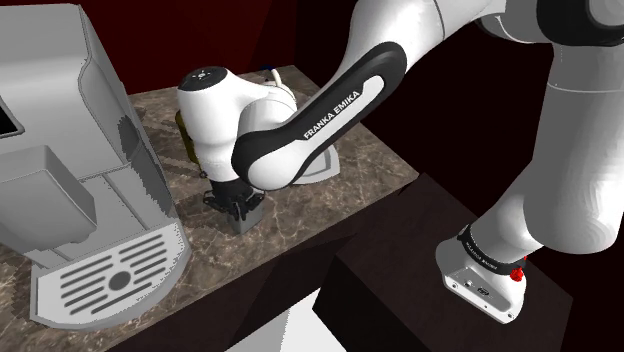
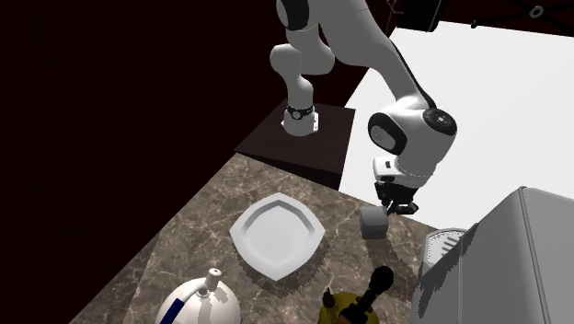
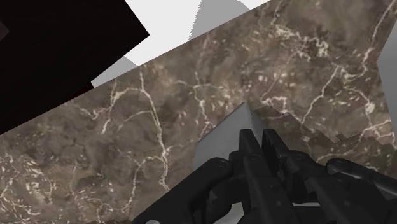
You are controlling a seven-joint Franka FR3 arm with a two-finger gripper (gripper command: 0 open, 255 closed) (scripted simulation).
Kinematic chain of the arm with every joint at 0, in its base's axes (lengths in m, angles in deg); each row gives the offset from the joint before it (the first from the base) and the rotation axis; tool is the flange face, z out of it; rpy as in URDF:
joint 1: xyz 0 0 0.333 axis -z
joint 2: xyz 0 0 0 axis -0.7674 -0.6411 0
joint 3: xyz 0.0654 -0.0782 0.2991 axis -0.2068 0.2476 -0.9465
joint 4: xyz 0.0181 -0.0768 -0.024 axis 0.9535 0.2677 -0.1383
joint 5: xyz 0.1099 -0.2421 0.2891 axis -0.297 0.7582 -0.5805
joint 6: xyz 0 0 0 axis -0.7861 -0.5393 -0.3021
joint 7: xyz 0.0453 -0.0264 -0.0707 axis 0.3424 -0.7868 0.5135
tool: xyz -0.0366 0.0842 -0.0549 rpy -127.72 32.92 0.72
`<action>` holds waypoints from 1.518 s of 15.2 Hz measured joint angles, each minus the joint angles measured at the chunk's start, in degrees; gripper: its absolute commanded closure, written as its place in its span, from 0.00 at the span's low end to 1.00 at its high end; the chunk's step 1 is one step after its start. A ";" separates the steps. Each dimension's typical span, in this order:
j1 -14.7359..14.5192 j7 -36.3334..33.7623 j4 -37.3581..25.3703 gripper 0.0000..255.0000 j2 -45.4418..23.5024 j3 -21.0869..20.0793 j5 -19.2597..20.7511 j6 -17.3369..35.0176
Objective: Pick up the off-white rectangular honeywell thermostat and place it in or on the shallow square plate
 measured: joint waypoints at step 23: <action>-8.11 -15.44 -19.17 0.00 -8.41 6.88 2.34 -20.61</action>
